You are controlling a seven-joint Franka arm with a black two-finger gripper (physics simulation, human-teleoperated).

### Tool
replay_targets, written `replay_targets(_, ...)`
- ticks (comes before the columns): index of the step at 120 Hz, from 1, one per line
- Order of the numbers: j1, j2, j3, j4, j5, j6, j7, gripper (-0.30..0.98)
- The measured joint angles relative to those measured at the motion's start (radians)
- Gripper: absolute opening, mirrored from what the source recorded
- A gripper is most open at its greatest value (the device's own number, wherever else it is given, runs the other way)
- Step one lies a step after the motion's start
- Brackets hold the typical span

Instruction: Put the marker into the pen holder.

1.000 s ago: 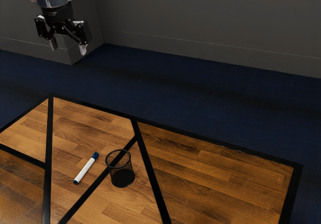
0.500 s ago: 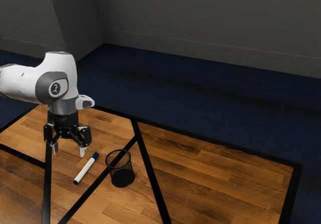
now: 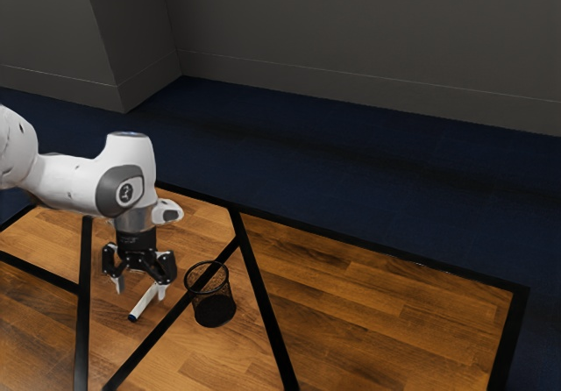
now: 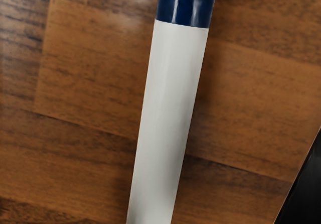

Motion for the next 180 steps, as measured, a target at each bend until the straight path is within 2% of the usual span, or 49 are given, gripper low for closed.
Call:
replay_targets(73,0.011,0.083,-0.002,0.079,-0.004,0.046,0.171,0.67)
replay_targets(98,0.009,0.075,-0.004,0.078,-0.004,0.046,0.202,0.32)
replay_targets(112,0.009,0.074,-0.005,0.077,-0.005,0.046,0.215,0.19)
replay_targets(130,0.009,0.076,-0.005,0.076,-0.004,0.046,0.228,0.11)
replay_targets(157,0.009,0.090,-0.005,0.075,-0.007,0.046,0.243,0.08)
replay_targets(180,0.009,0.088,-0.007,0.075,0.000,0.047,0.247,-0.04)
